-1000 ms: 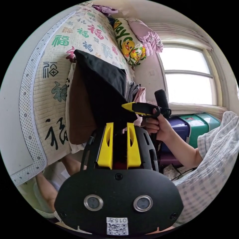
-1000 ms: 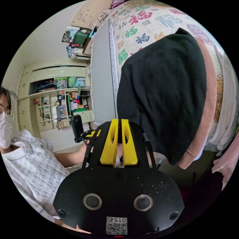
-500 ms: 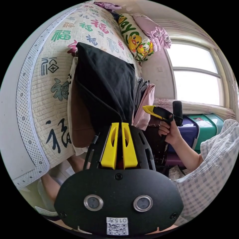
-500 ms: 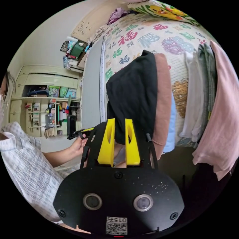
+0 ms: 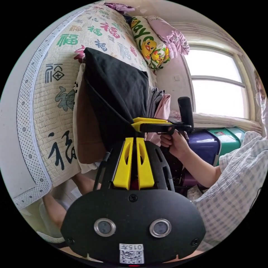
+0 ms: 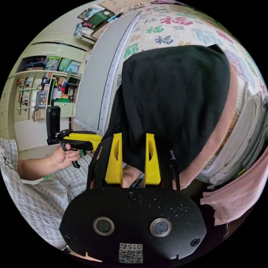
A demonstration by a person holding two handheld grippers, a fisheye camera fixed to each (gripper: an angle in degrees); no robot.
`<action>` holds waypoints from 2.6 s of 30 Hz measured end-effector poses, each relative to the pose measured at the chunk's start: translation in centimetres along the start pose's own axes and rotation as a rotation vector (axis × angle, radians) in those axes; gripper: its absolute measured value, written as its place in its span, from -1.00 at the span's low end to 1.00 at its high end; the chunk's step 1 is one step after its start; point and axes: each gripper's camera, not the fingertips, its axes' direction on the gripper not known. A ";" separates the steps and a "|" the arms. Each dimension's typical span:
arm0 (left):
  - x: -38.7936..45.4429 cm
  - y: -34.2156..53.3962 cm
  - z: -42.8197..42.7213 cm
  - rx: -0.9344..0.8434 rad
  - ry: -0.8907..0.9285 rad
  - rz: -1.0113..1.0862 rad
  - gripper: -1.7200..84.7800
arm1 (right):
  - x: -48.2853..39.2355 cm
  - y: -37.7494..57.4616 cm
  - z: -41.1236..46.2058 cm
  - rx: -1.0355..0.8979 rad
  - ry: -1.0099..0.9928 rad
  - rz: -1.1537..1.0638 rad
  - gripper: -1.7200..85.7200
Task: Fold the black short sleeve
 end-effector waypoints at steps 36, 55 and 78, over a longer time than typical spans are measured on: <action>-55.4 1.5 -21.1 0.504 0.590 0.338 -0.97 | -35.8 -12.9 8.3 0.377 -0.879 -0.185 -0.96; -67.3 -6.5 -41.3 0.886 0.157 0.133 -0.97 | -27.9 -23.6 -18.0 0.832 -0.297 -0.075 -0.96; -63.6 12.6 -32.5 0.245 -0.336 -0.542 -0.97 | -12.1 -15.5 13.6 0.007 -0.125 0.585 -0.96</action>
